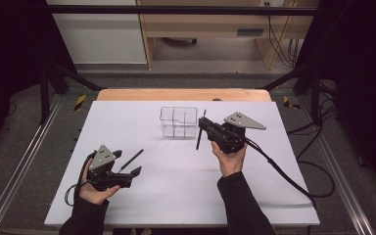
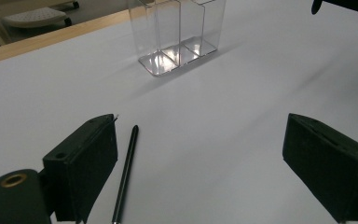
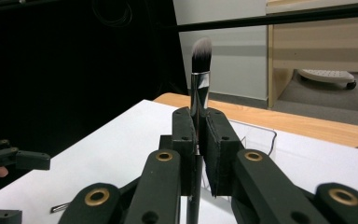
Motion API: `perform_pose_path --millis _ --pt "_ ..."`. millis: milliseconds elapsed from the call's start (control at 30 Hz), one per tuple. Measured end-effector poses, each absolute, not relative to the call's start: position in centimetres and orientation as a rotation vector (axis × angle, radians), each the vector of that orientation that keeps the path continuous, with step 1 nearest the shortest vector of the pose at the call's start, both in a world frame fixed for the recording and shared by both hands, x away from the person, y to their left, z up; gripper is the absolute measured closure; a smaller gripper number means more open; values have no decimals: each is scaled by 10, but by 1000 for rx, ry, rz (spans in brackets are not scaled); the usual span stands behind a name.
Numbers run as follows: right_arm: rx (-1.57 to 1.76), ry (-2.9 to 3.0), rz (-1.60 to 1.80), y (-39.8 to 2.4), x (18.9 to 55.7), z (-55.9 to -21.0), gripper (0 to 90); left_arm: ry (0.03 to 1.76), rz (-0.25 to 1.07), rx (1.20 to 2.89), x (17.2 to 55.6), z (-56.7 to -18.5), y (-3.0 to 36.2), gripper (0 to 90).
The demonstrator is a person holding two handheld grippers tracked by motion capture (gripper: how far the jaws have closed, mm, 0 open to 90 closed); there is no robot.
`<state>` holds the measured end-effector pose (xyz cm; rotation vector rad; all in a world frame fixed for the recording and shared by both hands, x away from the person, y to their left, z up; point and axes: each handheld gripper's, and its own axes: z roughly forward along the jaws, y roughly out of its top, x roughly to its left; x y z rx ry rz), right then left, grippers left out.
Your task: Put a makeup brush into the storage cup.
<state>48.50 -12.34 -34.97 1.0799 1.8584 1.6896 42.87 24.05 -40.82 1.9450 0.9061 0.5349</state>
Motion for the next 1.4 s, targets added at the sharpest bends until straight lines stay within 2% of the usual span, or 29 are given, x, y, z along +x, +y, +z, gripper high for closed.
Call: perform_pose_path --millis 1400 --pt "1039 1811 1616 -88 540 -330 841 930 533 1951 433 -411 245 93"
